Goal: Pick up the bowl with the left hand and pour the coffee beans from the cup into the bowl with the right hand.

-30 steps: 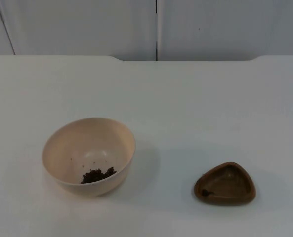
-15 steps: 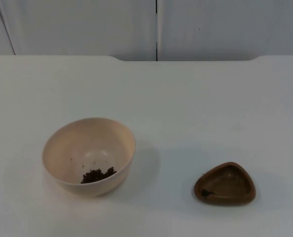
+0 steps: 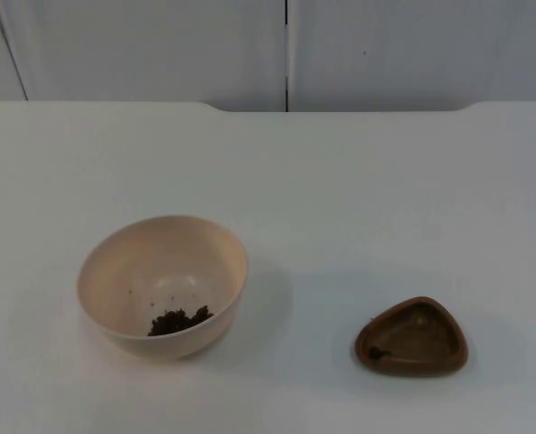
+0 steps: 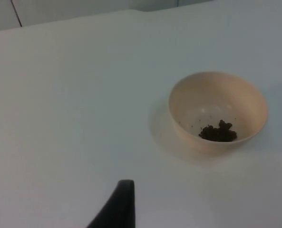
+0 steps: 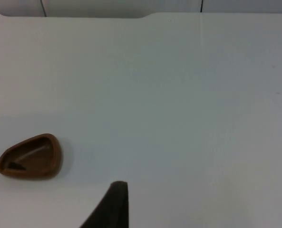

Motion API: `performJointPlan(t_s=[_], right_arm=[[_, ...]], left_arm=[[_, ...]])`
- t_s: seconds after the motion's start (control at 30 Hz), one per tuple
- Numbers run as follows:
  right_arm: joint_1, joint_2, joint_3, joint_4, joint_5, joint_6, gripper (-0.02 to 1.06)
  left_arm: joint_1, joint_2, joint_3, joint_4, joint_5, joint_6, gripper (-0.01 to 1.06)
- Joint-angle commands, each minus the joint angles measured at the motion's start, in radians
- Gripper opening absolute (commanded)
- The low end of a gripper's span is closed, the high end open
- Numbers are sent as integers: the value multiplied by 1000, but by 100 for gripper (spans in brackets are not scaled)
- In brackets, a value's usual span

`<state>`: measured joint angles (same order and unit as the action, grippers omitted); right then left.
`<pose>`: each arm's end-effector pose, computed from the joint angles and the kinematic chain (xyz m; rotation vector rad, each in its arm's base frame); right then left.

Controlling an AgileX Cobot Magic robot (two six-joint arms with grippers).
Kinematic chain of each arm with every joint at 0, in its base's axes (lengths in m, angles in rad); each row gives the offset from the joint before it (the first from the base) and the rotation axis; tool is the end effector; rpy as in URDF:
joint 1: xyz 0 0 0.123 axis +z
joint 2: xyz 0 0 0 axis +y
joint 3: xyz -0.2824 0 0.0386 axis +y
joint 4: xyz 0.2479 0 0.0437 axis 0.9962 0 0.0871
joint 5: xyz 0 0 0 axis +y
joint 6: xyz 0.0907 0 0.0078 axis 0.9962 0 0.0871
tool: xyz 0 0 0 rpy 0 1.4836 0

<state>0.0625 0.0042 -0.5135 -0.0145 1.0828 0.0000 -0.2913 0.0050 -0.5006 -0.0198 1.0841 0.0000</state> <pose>-0.0066 -0.0016 0.2792 -0.0633 2.0561 0.0213 -0.0054 0.0000 0.2755 0.3028 2.0560 -0.2023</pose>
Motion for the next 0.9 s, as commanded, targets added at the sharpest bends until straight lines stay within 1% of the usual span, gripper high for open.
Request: performJointPlan(t_s=[0.0,0.7,0.83,0.87], right_arm=[[-7,-4,-1,-1,-5,-8,105],[-7,-4,-1,-1,-5,-8,105],[-7,-4,-1,-1,-5,-8,105],[-7,-4,-1,-1,-5,-8,105]], left_arm=[[3,-5,5,8,-10,5,105],[3,-5,5,11,-10,5,105],[31,-5,5,10,-10,7,105],[51,-5,5,10,-10,7,105]])
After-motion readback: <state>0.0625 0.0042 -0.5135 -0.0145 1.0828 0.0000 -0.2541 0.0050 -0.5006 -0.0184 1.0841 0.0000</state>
